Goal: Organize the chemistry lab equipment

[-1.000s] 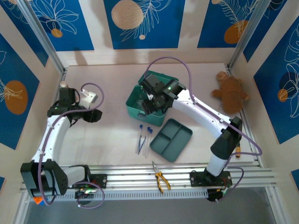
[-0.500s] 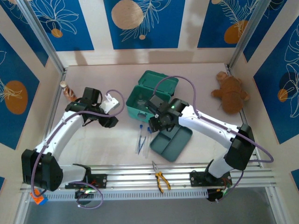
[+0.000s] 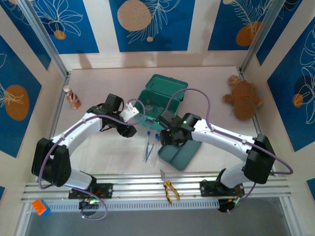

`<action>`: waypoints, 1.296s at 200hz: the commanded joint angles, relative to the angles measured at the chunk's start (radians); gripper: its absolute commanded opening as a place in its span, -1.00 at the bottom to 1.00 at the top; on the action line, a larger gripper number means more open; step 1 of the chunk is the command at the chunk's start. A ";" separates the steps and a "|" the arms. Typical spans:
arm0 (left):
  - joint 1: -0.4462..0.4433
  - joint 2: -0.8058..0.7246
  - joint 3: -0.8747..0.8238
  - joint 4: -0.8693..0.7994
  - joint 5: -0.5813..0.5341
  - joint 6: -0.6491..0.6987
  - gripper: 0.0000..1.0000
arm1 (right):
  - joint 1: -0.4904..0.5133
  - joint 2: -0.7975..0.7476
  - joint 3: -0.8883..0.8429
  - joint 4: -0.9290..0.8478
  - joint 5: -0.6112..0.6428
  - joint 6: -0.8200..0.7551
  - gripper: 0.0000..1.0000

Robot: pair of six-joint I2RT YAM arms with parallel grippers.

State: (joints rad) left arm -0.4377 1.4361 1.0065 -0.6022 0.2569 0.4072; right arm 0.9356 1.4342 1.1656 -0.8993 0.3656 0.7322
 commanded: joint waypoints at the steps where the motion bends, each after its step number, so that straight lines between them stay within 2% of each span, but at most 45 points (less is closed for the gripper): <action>1: -0.061 0.017 -0.047 0.077 -0.022 -0.046 0.48 | -0.010 -0.033 -0.031 0.019 -0.020 0.043 -0.03; 51: -0.144 0.046 -0.112 0.177 -0.039 -0.146 0.40 | -0.011 -0.058 -0.067 0.026 -0.019 0.071 -0.05; 96: -0.162 0.070 -0.118 0.246 -0.052 -0.209 0.40 | -0.016 -0.050 -0.078 0.060 -0.034 0.088 -0.07; 130: -0.175 0.105 -0.104 0.253 -0.068 -0.223 0.40 | -0.057 -0.001 -0.067 0.105 -0.035 0.113 -0.08; 205: -0.190 0.065 -0.149 0.287 -0.108 -0.273 0.42 | -0.162 0.085 -0.032 0.200 -0.040 0.139 -0.07; 259: -0.219 0.056 -0.164 0.309 -0.190 -0.316 0.43 | -0.219 0.111 -0.015 0.221 -0.015 0.151 -0.06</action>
State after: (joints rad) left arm -0.6342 1.5166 0.8604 -0.3168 0.1139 0.1261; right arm 0.7448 1.5436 1.1137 -0.6945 0.3332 0.8597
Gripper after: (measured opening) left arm 0.715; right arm 0.470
